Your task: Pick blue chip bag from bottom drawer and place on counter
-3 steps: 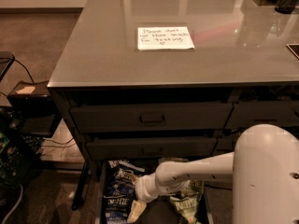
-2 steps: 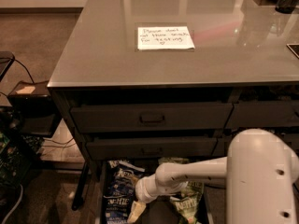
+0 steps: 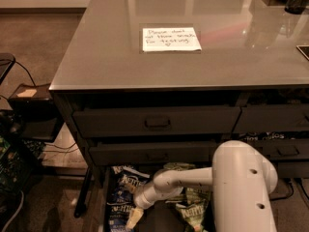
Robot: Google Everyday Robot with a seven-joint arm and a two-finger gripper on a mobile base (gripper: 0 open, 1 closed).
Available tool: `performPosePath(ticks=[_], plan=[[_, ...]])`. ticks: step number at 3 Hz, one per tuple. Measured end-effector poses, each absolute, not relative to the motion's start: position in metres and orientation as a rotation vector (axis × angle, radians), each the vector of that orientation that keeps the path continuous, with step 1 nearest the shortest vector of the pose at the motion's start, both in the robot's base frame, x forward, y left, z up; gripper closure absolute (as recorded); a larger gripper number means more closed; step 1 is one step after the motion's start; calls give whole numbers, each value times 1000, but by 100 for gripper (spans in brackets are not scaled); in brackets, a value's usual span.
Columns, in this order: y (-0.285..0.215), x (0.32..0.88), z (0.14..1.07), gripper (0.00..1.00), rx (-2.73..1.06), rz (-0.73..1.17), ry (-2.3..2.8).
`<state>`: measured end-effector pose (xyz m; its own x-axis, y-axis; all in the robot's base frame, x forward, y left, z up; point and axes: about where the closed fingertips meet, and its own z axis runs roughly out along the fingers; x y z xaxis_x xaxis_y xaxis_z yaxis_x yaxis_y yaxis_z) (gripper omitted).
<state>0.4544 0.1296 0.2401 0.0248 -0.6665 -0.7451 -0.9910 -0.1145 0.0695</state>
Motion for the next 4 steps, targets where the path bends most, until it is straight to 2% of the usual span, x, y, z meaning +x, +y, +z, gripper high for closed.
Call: performPosePath(ticks=[1,3,4], plan=[[146,457,222,0,-1838,934,1661],[159,460,194,29,-1846,990,1647],[159,465,179,29,-1853,992,1654]])
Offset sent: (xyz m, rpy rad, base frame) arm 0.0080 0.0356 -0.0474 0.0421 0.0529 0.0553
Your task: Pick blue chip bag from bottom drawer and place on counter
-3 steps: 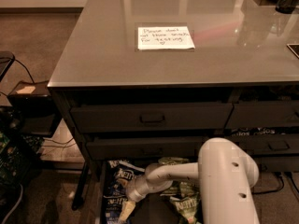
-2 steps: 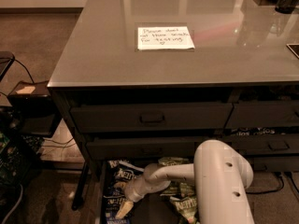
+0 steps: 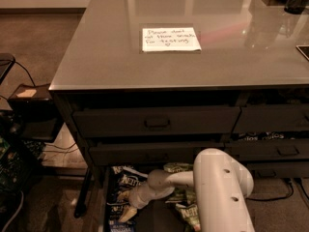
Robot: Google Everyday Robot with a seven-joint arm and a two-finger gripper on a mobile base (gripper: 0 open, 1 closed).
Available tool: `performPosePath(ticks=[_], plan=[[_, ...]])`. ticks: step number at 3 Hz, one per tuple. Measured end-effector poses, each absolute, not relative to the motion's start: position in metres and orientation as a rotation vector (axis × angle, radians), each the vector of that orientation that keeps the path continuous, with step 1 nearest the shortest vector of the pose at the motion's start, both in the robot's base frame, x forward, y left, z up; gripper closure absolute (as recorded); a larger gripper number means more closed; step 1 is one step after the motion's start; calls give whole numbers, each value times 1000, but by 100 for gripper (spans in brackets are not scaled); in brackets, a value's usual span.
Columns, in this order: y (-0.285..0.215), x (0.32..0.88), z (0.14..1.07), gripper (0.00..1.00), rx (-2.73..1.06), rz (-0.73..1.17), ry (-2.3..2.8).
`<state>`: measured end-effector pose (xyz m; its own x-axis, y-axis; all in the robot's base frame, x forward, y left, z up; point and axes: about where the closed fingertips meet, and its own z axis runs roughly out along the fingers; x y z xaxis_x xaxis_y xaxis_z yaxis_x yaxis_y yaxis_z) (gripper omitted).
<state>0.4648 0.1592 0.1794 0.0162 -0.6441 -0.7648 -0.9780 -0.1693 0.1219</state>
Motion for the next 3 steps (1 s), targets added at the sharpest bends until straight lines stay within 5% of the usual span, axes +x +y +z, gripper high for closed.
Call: performPosePath(ticks=[1,3], plan=[[157,468,164,29,-1874,987,1672],[149,463,150,70,-1914,971,1712]])
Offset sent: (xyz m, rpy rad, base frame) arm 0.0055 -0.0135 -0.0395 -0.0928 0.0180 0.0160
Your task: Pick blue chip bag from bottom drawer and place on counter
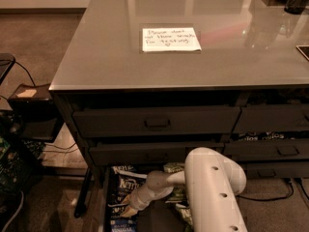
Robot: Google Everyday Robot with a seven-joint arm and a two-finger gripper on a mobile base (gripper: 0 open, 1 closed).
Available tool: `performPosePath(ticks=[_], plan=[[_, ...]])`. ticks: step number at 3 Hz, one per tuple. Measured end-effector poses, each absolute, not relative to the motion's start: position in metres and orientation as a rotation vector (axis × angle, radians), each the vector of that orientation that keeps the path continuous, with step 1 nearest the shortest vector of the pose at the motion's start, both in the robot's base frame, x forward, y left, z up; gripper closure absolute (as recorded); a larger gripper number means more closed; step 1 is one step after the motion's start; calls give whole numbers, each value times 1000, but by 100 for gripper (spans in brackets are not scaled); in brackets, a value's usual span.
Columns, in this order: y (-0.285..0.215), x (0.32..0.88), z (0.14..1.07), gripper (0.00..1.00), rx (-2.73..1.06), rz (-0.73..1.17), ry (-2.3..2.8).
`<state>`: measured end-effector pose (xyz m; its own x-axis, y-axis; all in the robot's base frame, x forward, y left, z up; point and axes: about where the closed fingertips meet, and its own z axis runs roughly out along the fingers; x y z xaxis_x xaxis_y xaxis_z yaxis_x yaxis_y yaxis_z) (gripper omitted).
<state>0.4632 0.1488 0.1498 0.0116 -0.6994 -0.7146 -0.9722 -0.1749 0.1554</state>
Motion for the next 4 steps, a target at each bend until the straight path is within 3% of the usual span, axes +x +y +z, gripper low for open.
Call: performPosePath(ticks=[1,2,4], plan=[[143,459,157,93,-1920,963,1730],[137,457,174,100,-1913,942,1732],[94,475,259,100,-1826,887,1752]])
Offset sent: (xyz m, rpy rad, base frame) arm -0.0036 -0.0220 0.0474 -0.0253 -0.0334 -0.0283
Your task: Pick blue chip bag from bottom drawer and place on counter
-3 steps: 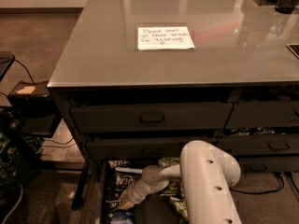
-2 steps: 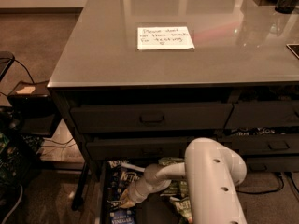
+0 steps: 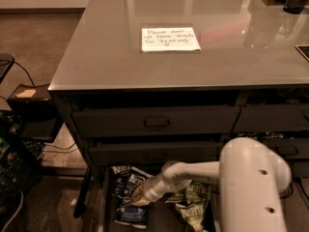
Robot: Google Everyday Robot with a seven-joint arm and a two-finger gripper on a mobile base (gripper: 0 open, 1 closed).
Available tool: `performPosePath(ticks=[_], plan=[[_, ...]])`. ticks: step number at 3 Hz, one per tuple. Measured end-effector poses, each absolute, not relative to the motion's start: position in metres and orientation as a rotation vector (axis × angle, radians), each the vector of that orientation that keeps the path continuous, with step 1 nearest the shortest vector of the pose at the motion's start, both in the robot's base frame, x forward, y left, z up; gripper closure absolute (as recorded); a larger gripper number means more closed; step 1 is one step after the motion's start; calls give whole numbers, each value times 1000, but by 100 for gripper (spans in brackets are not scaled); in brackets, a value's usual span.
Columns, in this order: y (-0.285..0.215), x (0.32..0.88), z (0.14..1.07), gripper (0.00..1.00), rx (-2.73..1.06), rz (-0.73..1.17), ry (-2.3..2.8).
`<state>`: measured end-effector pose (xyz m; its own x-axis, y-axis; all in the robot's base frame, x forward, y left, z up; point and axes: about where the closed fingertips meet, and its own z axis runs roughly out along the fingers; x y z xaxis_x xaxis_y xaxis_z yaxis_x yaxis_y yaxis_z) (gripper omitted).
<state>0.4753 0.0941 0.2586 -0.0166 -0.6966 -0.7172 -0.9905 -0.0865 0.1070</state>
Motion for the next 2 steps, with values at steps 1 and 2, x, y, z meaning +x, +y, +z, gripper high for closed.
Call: performPosePath(ticks=[1,2], plan=[[73,485,311,100,-1811,850,1764],[62,492,360,100,-1802,821,1745]])
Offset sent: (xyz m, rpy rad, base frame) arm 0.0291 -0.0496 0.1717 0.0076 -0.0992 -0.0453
